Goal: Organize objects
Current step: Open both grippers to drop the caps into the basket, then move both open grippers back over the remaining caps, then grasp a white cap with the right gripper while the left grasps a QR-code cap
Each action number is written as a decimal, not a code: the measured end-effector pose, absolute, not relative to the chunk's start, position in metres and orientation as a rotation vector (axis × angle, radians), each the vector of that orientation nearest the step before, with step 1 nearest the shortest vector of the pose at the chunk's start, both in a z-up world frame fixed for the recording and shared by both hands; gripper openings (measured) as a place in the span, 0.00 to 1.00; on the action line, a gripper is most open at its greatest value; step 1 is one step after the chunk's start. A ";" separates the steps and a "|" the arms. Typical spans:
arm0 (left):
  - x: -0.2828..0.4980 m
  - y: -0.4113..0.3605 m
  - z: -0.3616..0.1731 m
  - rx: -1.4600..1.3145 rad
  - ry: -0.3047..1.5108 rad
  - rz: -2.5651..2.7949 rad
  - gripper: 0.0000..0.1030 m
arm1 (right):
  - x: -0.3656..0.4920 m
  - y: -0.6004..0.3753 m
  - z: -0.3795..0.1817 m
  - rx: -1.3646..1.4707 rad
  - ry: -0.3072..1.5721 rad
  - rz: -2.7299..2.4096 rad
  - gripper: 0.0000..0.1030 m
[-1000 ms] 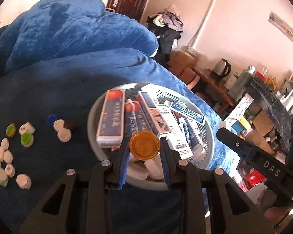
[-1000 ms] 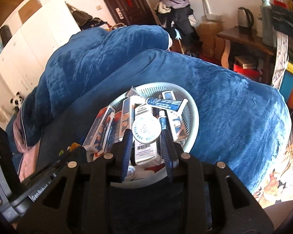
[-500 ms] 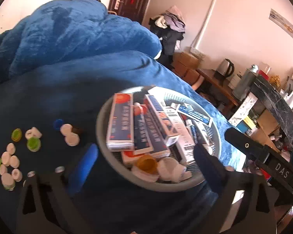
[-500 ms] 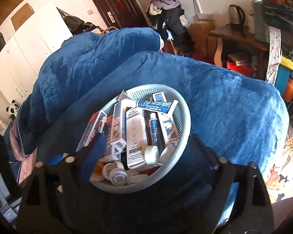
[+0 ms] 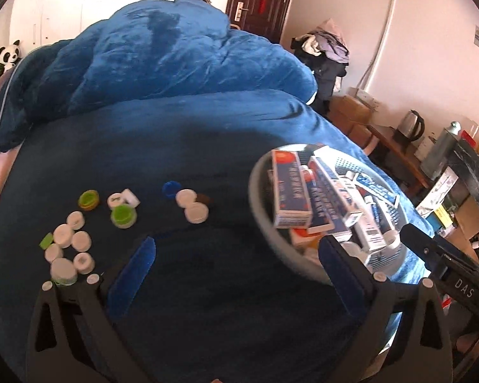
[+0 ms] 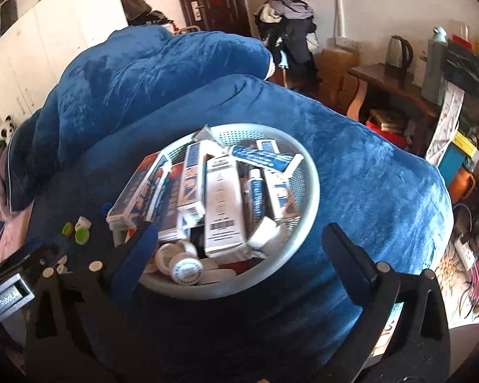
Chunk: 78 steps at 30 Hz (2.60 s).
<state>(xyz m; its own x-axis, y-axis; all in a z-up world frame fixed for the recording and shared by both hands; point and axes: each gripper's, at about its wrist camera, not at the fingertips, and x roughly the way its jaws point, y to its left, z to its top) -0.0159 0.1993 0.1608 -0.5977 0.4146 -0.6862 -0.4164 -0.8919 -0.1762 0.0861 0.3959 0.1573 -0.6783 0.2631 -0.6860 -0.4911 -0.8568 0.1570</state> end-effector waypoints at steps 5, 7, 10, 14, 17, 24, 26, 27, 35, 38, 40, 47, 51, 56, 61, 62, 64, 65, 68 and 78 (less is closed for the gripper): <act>-0.015 0.180 0.160 -1.065 -0.002 2.484 0.99 | 0.077 0.380 0.156 -0.981 0.435 2.536 1.00; -0.015 0.173 0.159 -1.071 -0.007 2.494 0.99 | 0.073 0.374 0.156 -0.990 0.429 2.545 1.00; -0.016 0.161 0.157 -1.079 -0.015 2.512 0.99 | 0.067 0.366 0.155 -1.000 0.419 2.559 1.00; -0.018 0.144 0.154 -1.096 -0.029 2.535 0.99 | 0.062 0.356 0.153 -1.015 0.405 2.574 1.00; -0.020 0.133 0.150 -1.113 -0.044 2.551 0.99 | 0.059 0.350 0.152 -1.026 0.403 2.583 1.00; -0.022 0.105 0.141 -1.150 -0.079 2.588 0.99 | 0.048 0.330 0.151 -1.047 0.377 2.620 1.00; -0.024 0.095 0.138 -1.163 -0.093 2.601 0.99 | 0.044 0.323 0.150 -1.055 0.365 2.631 1.00; -0.024 0.089 0.136 -1.172 -0.100 2.608 0.99 | 0.042 0.320 0.149 -1.060 0.359 2.637 1.00; -0.028 0.053 0.121 -1.243 -0.147 2.648 0.99 | 0.023 0.286 0.141 -1.116 0.292 2.699 1.00; -0.029 0.040 0.112 -1.277 -0.161 2.661 0.99 | 0.017 0.272 0.138 -1.138 0.254 2.725 1.00; -0.030 0.031 0.106 -1.301 -0.169 2.668 0.99 | 0.011 0.261 0.134 -1.159 0.220 2.744 1.00; -0.033 0.003 0.084 -1.384 -0.205 2.690 0.99 | -0.003 0.230 0.119 -1.234 0.138 2.788 1.00; -0.035 -0.008 0.071 -1.422 -0.213 2.698 0.99 | -0.013 0.211 0.107 -1.297 0.080 2.812 1.00; -0.040 -0.018 0.060 -1.458 -0.246 2.697 0.99 | -0.023 0.197 0.091 -1.374 0.042 2.825 1.00; -0.045 -0.023 0.053 -1.465 -0.269 2.699 0.99 | -0.039 0.188 0.071 -1.433 0.037 2.804 1.00; -0.046 -0.023 0.052 -1.459 -0.276 2.699 0.99 | -0.043 0.187 0.067 -1.442 0.039 2.802 1.00; -0.049 -0.024 0.052 -1.448 -0.287 2.702 0.99 | -0.050 0.184 0.063 -1.444 0.038 2.805 1.00; -0.050 -0.023 0.052 -1.445 -0.289 2.704 0.99 | -0.054 0.183 0.062 -1.444 0.035 2.809 1.00; -0.053 -0.022 0.053 -1.441 -0.296 2.708 0.99 | -0.065 0.179 0.057 -1.447 0.020 2.819 1.00; -0.061 -0.024 0.047 -1.473 -0.315 2.712 0.99 | -0.043 0.175 0.031 -1.644 -0.123 2.759 1.00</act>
